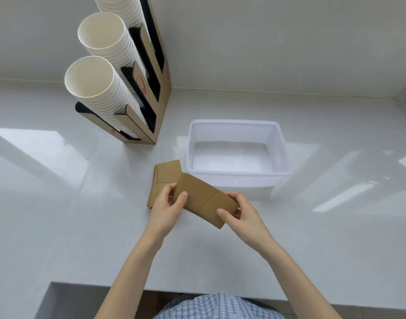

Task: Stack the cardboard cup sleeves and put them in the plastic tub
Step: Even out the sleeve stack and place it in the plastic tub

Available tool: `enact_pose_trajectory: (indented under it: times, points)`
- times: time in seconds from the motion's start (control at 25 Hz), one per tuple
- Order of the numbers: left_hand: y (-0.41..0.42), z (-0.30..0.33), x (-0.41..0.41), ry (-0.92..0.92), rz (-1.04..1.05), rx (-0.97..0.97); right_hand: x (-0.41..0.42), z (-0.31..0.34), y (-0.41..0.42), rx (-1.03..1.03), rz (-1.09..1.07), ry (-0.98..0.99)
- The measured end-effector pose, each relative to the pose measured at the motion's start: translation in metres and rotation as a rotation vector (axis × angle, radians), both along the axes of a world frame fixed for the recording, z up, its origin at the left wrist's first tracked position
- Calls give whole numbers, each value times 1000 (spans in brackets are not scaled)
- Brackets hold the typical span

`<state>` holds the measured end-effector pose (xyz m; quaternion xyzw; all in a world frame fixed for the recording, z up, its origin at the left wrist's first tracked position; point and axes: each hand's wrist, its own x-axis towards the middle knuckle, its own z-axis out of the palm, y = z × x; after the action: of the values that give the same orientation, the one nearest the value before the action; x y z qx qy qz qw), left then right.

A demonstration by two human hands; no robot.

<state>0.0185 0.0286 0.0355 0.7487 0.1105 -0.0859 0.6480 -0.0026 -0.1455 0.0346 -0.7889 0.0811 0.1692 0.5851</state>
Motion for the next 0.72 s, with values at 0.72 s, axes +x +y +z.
enact_pose_trajectory:
  times: [0.72]
  points:
    - [53, 4, 103, 73, -8, 376, 74, 2, 77, -266, 274, 114]
